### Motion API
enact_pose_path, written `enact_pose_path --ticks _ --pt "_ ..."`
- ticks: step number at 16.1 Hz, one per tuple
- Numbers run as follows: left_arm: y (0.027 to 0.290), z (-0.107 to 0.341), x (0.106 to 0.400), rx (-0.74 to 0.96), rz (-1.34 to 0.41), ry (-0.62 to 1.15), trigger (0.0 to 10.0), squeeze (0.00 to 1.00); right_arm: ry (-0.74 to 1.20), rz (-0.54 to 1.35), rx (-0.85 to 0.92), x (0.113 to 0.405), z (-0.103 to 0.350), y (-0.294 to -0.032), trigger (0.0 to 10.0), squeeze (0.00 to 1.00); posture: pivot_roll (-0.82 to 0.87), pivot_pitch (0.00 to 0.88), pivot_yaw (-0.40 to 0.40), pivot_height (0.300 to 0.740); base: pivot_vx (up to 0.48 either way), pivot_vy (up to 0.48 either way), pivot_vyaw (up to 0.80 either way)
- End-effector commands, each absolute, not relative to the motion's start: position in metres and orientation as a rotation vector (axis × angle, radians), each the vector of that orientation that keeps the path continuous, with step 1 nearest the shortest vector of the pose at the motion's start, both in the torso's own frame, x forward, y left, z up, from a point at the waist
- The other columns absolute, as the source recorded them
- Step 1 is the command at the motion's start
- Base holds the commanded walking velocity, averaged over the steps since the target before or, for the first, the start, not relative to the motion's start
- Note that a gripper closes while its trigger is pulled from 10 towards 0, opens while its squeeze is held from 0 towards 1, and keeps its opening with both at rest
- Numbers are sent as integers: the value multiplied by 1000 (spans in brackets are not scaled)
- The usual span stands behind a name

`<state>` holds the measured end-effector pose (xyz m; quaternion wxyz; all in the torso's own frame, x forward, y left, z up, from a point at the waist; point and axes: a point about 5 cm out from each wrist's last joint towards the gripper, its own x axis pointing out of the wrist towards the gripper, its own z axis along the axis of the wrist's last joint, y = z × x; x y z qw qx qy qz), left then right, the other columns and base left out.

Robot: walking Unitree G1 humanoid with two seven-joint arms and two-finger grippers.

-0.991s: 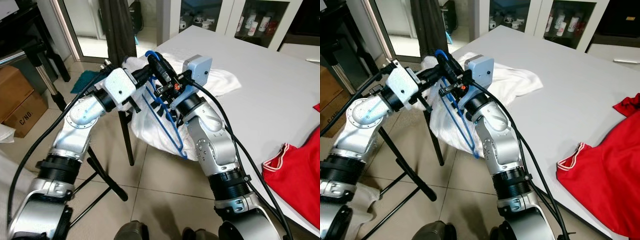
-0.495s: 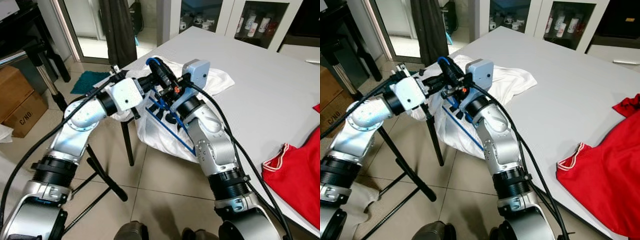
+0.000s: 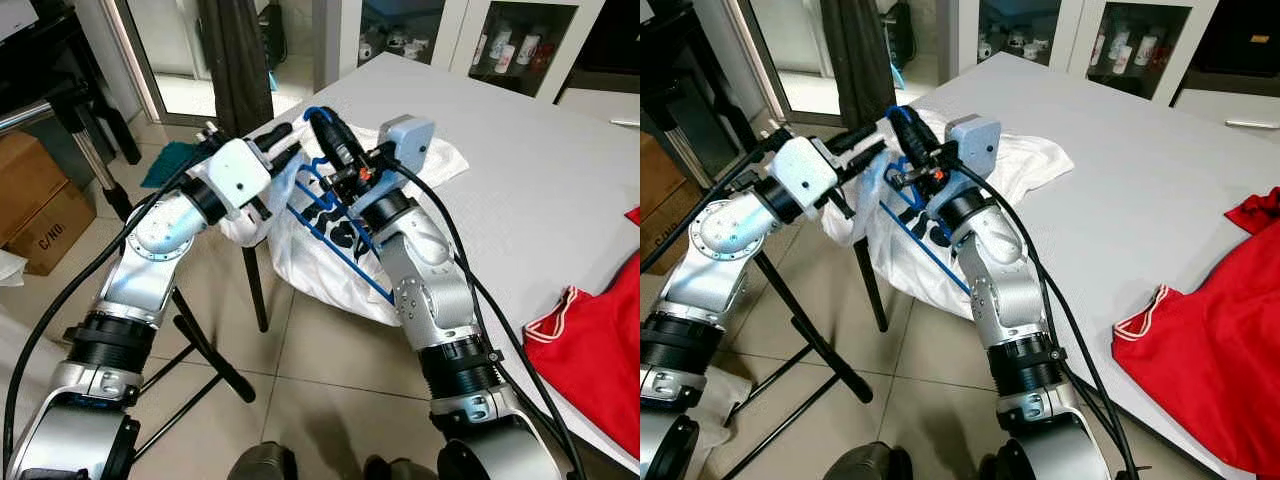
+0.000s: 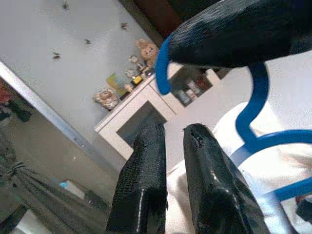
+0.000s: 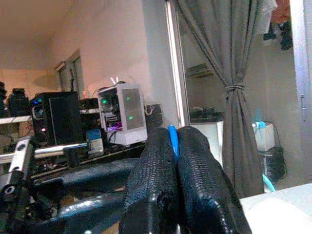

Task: Hang hanger

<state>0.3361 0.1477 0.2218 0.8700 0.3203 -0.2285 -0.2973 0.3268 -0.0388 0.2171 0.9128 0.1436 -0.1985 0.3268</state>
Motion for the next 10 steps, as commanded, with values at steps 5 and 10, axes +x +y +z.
enact_pose_path --ticks 5,10 --pt "165 248 342 625 -424 -587 10000 0 -452 608 375 329 224 -40 10000 0 -2 0 51 740 0 0 0" --pt "184 252 341 533 -317 -593 10000 0 -473 549 381 332 227 -48 10000 0 2 0 47 740 0 0 0"
